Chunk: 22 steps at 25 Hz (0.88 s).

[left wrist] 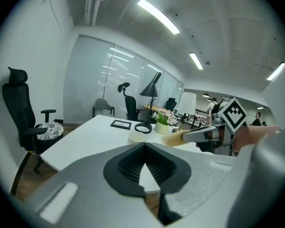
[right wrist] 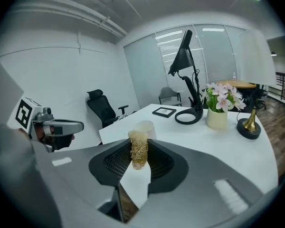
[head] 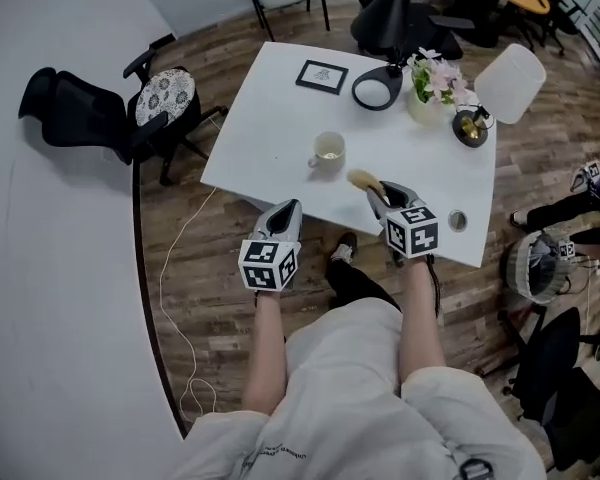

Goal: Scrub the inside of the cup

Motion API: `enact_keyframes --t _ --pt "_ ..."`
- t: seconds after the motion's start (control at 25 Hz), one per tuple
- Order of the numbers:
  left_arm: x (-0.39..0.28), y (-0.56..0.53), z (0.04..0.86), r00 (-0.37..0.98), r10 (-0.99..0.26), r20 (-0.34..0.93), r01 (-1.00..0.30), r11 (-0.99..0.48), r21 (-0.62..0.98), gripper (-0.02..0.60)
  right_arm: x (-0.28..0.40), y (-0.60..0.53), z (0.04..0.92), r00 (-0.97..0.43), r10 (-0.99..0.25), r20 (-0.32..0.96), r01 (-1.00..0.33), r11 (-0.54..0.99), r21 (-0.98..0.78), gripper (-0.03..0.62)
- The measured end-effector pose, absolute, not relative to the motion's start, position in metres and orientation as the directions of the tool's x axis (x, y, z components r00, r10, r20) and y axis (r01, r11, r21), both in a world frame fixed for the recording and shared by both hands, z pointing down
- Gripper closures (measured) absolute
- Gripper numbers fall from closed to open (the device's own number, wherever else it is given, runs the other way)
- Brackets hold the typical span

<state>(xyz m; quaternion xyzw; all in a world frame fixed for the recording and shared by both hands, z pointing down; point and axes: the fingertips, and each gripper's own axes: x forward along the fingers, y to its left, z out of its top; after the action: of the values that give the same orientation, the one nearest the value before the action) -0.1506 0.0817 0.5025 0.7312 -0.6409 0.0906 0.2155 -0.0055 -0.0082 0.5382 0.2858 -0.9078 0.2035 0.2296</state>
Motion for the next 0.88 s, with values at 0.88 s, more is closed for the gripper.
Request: enact_keyframes --t 0.88 --pt "-0.163 -0.029 0.560 0.243 -0.813 0.529 -0.968 -0.235 0.083 0.579 -0.062 -0.105 0.523 -0.784 -0.353 0.511 -0.560 0.756 -0.337 0.476"
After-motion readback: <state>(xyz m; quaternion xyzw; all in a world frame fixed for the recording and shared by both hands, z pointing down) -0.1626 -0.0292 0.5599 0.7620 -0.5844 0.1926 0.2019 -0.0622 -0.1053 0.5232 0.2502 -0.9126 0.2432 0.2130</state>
